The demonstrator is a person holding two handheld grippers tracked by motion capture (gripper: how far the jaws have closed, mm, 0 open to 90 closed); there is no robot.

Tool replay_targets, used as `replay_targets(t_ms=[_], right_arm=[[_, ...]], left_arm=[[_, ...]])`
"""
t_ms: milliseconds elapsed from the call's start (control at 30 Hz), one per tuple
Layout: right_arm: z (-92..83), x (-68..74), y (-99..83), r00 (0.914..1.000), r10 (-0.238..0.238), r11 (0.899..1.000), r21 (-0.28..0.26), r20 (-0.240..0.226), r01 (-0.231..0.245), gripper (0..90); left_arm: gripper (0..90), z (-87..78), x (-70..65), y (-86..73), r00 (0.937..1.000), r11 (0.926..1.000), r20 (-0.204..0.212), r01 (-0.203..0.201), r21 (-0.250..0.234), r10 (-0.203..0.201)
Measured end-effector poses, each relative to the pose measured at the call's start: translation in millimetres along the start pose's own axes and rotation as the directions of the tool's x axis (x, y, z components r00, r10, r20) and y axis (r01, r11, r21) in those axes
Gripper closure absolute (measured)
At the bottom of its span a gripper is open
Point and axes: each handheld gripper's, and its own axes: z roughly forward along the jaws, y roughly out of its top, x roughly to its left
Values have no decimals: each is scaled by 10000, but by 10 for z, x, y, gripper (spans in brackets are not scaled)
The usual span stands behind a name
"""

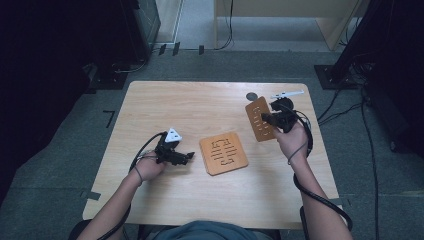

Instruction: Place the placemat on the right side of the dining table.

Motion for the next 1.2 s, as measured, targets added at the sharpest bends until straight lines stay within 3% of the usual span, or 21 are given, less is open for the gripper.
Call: replay_targets(t_ms=[667,1200], right_arm=[[-186,-244,-13,9976,518,9977,-455,467,-496,876],[-275,-439,-58,9922,851,9955,-504,912,-808,877]], left_arm=[[96,0,0,0,10000,10000,-4,0,-4,0],[96,1,-2,0,10000,10000,0,18,-19,-18]])
